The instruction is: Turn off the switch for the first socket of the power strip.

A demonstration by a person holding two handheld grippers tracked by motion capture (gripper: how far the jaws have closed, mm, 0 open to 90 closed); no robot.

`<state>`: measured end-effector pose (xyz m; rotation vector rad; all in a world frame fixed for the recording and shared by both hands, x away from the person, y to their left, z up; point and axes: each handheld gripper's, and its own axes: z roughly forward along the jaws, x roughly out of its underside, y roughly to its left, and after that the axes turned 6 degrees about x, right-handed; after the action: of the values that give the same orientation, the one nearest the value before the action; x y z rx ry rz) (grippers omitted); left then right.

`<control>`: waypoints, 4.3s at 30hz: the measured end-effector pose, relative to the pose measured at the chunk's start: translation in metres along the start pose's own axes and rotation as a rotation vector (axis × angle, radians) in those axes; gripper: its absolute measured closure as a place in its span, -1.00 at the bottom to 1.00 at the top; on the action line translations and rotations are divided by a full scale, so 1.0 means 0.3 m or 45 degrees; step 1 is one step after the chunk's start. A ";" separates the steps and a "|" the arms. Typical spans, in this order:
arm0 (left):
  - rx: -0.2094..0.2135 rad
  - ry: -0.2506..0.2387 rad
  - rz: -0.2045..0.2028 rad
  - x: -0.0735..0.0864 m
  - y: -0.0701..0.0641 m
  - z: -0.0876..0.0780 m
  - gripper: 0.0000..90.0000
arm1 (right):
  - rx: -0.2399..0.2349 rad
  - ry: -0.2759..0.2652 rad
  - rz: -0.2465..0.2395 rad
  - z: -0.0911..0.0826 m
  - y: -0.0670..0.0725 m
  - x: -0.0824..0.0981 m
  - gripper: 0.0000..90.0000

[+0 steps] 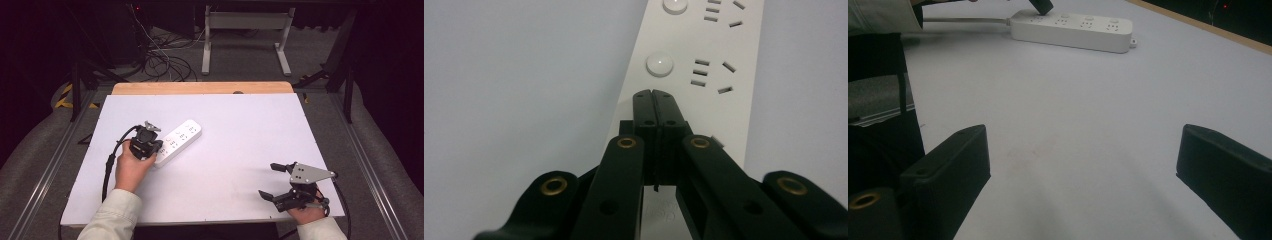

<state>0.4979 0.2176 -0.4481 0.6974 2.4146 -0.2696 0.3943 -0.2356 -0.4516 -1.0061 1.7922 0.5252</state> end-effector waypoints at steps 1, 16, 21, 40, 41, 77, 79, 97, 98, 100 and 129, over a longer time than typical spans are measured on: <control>0.000 0.000 0.000 0.000 0.000 0.000 1.00 | 0.001 0.003 -0.003 0.000 0.001 0.000 -0.84; -0.015 -0.058 -0.021 0.021 -0.002 0.003 1.00 | -0.002 -0.001 -0.002 -0.005 0.005 0.001 -0.84; -0.043 -0.056 -0.013 0.025 -0.004 0.004 1.00 | -0.002 -0.002 -0.003 -0.006 0.006 0.001 -0.84; 0.054 -0.244 0.054 -0.006 -0.061 -0.164 1.00 | 0.000 0.001 0.000 -0.005 -0.001 0.002 -0.84; 0.057 -0.243 0.063 -0.006 -0.062 -0.171 1.00 | 0.002 -0.001 0.000 -0.005 -0.001 0.002 -0.84; 0.277 -0.487 0.202 0.100 -0.121 -0.385 -0.16 | 0.009 -0.010 0.003 -0.010 -0.003 0.002 -0.84; 0.271 -0.516 0.233 0.141 -0.134 -0.387 -0.22 | 0.009 -0.006 0.001 -0.009 -0.002 0.002 -0.84; 0.220 -0.710 0.254 0.371 -0.145 -0.325 -0.54 | 0.008 -0.007 -0.004 -0.009 0.000 0.000 -0.84; 0.222 -0.717 0.256 0.380 -0.144 -0.322 -0.55 | 0.007 -0.006 -0.003 -0.008 0.000 0.000 -0.84; 0.228 -0.721 0.266 0.395 -0.148 -0.314 -0.55 | 0.005 -0.004 -0.005 -0.007 0.000 0.000 -0.84; 0.263 -0.604 0.232 0.473 -0.145 -0.243 -0.53 | 0.000 0.007 -0.005 0.000 0.001 0.000 -0.84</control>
<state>0.3417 0.2653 -0.4746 0.8327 1.8776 -0.5479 0.3940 -0.2354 -0.4516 -1.0121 1.7947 0.5204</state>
